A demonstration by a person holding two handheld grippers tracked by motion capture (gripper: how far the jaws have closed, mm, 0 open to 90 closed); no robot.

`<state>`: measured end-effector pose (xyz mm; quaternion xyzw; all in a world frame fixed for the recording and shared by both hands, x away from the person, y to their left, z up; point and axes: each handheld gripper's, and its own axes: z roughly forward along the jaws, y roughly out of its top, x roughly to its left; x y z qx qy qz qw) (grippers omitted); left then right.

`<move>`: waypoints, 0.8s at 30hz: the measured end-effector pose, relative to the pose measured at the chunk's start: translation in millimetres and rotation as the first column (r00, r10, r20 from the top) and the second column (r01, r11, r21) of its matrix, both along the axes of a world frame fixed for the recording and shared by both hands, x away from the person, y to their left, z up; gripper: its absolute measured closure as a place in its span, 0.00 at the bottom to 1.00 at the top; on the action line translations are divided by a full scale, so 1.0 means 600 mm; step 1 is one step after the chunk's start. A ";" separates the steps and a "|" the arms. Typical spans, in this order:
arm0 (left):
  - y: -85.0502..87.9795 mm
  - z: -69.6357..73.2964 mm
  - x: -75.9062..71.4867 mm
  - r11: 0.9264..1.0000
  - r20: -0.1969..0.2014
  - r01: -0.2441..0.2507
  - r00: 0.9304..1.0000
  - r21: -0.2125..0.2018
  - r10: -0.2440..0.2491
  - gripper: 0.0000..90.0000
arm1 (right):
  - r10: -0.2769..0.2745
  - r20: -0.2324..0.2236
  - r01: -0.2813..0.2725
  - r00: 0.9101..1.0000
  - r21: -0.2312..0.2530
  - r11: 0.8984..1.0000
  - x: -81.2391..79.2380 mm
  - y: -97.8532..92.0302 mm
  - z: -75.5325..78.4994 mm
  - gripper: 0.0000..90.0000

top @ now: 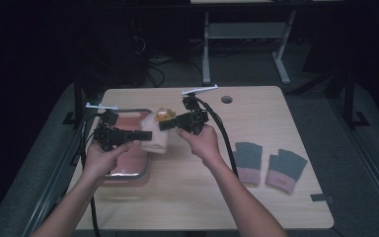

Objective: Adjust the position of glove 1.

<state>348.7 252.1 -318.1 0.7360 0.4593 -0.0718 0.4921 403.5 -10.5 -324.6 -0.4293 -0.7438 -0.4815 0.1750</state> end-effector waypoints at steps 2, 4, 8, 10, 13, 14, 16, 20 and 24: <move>0.007 0.002 0.000 1.000 0.004 0.000 1.000 0.003 0.000 0.77 | 0.006 0.000 -0.006 1.000 0.008 1.000 0.002 0.006 0.001 0.91; 0.012 0.004 -0.002 1.000 0.003 -0.008 1.000 0.004 0.008 0.77 | 0.009 -0.007 -0.009 1.000 0.007 1.000 0.003 0.012 0.003 0.91; 0.022 0.009 -0.003 1.000 0.009 -0.012 1.000 0.007 0.012 0.77 | 0.015 0.000 -0.015 1.000 0.009 1.000 0.004 0.023 0.007 0.91; 0.025 0.014 -0.004 1.000 0.012 -0.015 1.000 0.009 0.015 0.77 | 0.020 -0.002 -0.020 1.000 0.012 1.000 0.005 0.027 0.010 0.91; 0.032 0.021 -0.005 1.000 0.021 -0.018 1.000 0.017 0.018 0.77 | 0.025 -0.001 -0.025 1.000 0.023 0.999 0.007 0.034 0.014 0.91; 0.034 0.023 -0.006 1.000 0.023 -0.019 1.000 0.019 0.019 0.77 | 0.028 -0.002 -0.028 1.000 0.024 0.999 0.007 0.036 0.015 0.91; 0.039 0.024 -0.007 0.999 0.021 -0.028 0.999 0.015 0.028 0.77 | 0.029 0.000 -0.029 1.000 0.027 0.999 0.008 0.042 0.017 0.91; 0.048 0.026 -0.008 0.999 0.026 -0.033 0.999 0.015 0.033 0.77 | 0.036 0.009 -0.036 0.999 0.024 0.999 0.010 0.051 0.020 0.91; 0.059 0.029 -0.008 0.999 0.021 -0.041 0.999 0.015 0.041 0.77 | 0.044 0.007 -0.044 0.999 0.031 0.999 0.013 0.061 0.021 0.91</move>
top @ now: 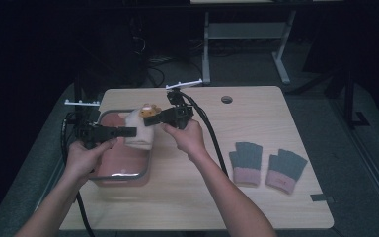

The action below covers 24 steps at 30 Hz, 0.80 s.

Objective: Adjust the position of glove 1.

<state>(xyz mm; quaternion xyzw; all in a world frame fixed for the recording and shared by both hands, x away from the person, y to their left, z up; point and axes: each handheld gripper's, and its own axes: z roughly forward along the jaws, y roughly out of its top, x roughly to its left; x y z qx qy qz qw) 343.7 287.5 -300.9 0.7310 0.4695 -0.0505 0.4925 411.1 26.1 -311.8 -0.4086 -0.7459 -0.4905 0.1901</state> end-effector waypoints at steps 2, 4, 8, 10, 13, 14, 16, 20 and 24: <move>0.004 0.001 -0.001 1.000 0.002 -0.003 1.000 0.005 0.003 0.77 | 0.004 -0.005 -0.004 1.000 0.004 1.000 0.001 0.006 0.000 0.91; 0.010 0.004 -0.003 1.000 0.005 -0.011 1.000 0.009 0.011 0.77 | 0.006 -0.005 -0.006 1.000 0.001 1.000 0.002 0.013 0.001 0.91; 0.023 0.007 -0.006 1.000 0.010 -0.020 1.000 0.008 0.020 0.77 | 0.018 0.005 -0.018 1.000 -0.001 1.000 0.003 0.026 0.004 0.91; 0.032 0.007 -0.007 1.000 0.014 -0.026 1.000 0.009 0.026 0.77 | 0.025 0.009 -0.025 1.000 -0.006 1.000 0.004 0.035 0.007 0.91; 0.043 0.006 -0.010 0.999 0.006 -0.041 0.999 0.009 0.041 0.77 | 0.035 0.010 -0.035 0.999 -0.008 0.999 0.006 0.050 0.007 0.91; 0.046 0.005 -0.011 0.999 0.006 -0.047 0.999 0.008 0.047 0.77 | 0.039 0.008 -0.039 0.999 -0.010 0.999 0.007 0.054 0.007 0.91; 0.054 0.005 -0.013 0.999 0.003 -0.053 0.999 0.010 0.053 0.77 | 0.045 0.008 -0.045 0.999 -0.013 0.999 0.008 0.062 0.006 0.91; 0.064 0.001 -0.013 0.998 -0.002 -0.067 0.998 0.009 0.067 0.77 | 0.054 0.001 -0.053 0.999 -0.015 0.998 0.011 0.077 0.003 0.91; 0.071 -0.007 -0.011 0.997 -0.010 -0.077 0.997 0.012 0.077 0.77 | 0.059 -0.011 -0.059 0.998 -0.014 0.998 0.017 0.087 -0.005 0.91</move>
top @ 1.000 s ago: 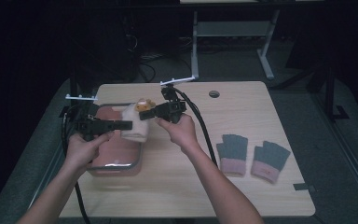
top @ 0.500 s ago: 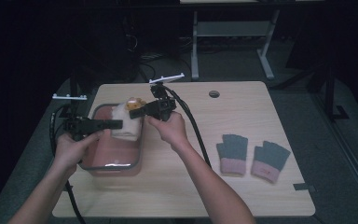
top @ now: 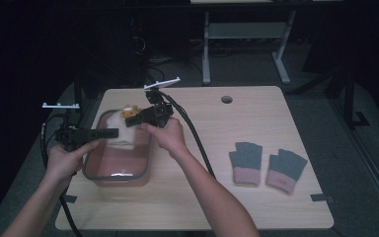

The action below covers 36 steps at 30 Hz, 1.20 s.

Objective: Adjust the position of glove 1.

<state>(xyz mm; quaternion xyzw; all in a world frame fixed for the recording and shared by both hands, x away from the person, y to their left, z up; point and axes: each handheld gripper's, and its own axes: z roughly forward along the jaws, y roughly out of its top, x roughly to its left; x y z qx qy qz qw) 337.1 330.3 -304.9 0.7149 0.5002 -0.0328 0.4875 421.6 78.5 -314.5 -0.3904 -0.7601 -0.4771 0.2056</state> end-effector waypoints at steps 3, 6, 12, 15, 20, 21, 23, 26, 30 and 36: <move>0.004 -0.009 0.003 1.000 -0.011 -0.005 1.000 0.001 0.005 0.77 | 0.006 -0.009 -0.006 1.000 -0.003 1.000 0.005 0.006 -0.009 0.91; 0.009 -0.019 0.005 1.000 -0.028 -0.015 0.999 -0.002 0.015 0.77 | 0.010 -0.019 -0.010 1.000 -0.012 1.000 0.008 0.011 -0.018 0.91; 0.014 -0.035 0.010 1.000 -0.049 -0.025 0.998 0.004 0.025 0.77 | 0.010 -0.040 -0.011 0.999 -0.023 1.000 0.015 0.022 -0.038 0.91; 0.014 -0.045 0.012 1.000 -0.060 -0.030 0.998 0.002 0.030 0.77 | 0.012 -0.051 -0.013 0.999 -0.028 1.000 0.018 0.025 -0.048 0.91; 0.016 -0.063 0.016 0.999 -0.088 -0.032 0.996 0.011 0.033 0.78 | 0.010 -0.081 -0.013 0.997 -0.031 0.999 0.023 0.030 -0.071 0.91; 0.017 -0.067 0.017 0.999 -0.094 -0.032 0.995 0.013 0.033 0.78 | 0.011 -0.087 -0.014 0.996 -0.033 0.999 0.024 0.031 -0.077 0.91; 0.018 -0.075 0.019 0.999 -0.102 -0.030 0.994 0.024 0.032 0.78 | 0.010 -0.097 -0.014 0.995 -0.037 0.999 0.026 0.033 -0.087 0.91; 0.017 -0.088 0.021 0.999 -0.123 -0.037 0.992 0.029 0.040 0.78 | 0.012 -0.111 -0.017 0.994 -0.047 0.999 0.029 0.037 -0.101 0.91; 0.014 -0.104 0.024 0.998 -0.148 -0.037 0.988 0.047 0.044 0.78 | 0.012 -0.131 -0.022 0.991 -0.074 0.997 0.031 0.039 -0.120 0.91; 0.011 -0.122 0.024 0.996 -0.173 -0.042 0.984 0.074 0.054 0.78 | 0.009 -0.150 -0.027 0.989 -0.119 0.993 0.033 0.045 -0.137 0.89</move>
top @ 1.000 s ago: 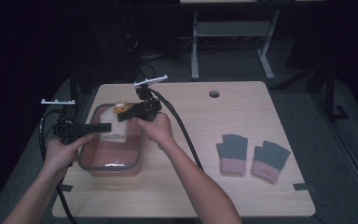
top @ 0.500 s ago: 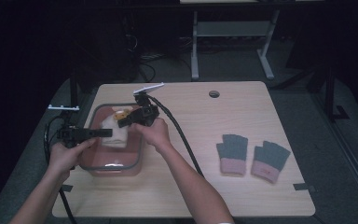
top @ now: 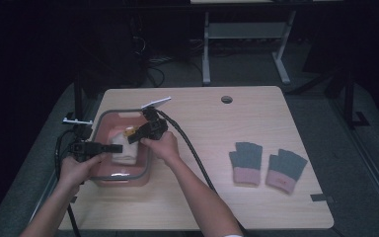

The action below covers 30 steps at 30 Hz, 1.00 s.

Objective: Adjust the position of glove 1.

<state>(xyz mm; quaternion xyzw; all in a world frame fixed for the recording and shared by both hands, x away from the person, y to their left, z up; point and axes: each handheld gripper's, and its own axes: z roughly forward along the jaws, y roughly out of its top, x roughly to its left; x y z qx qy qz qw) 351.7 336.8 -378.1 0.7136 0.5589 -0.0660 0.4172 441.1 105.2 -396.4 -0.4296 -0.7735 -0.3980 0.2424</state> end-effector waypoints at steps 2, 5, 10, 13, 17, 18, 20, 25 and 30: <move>0.000 -0.005 0.000 1.000 -0.008 -0.006 1.000 0.012 0.006 0.78 | 0.002 -0.003 -0.002 1.000 -0.011 1.000 0.001 0.002 -0.003 0.89; -0.001 -0.010 0.000 0.999 -0.021 -0.011 1.000 0.030 0.011 0.78 | 0.006 -0.002 -0.006 1.000 -0.031 1.000 0.000 0.003 -0.005 0.88; -0.005 -0.019 0.001 0.998 -0.041 -0.012 0.999 0.065 0.015 0.78 | 0.012 0.008 -0.011 1.000 -0.064 0.998 -0.002 0.005 -0.002 0.86; -0.007 -0.022 0.001 0.997 -0.048 -0.019 0.999 0.073 0.023 0.78 | 0.009 0.008 -0.009 1.000 -0.080 0.997 -0.002 0.003 0.001 0.83; -0.007 -0.026 0.001 0.995 -0.055 -0.024 0.998 0.100 0.029 0.78 | 0.016 0.022 -0.014 1.000 -0.101 0.995 -0.003 0.002 0.006 0.82; -0.007 -0.026 0.002 0.994 -0.061 -0.020 0.998 0.108 0.027 0.78 | 0.021 0.025 -0.019 0.999 -0.104 0.994 -0.002 0.002 0.007 0.82; -0.007 -0.028 0.002 0.992 -0.063 -0.019 0.998 0.128 0.027 0.78 | 0.024 0.032 -0.020 0.999 -0.116 0.993 -0.002 0.004 0.007 0.81; -0.008 -0.032 0.004 0.987 -0.081 -0.020 0.996 0.160 0.033 0.78 | 0.022 0.040 -0.016 0.999 -0.129 0.991 -0.001 0.005 0.008 0.79; -0.011 -0.033 0.008 0.985 -0.090 -0.017 0.995 0.171 0.033 0.78 | 0.016 0.043 -0.010 0.999 -0.142 0.990 -0.001 0.002 0.017 0.78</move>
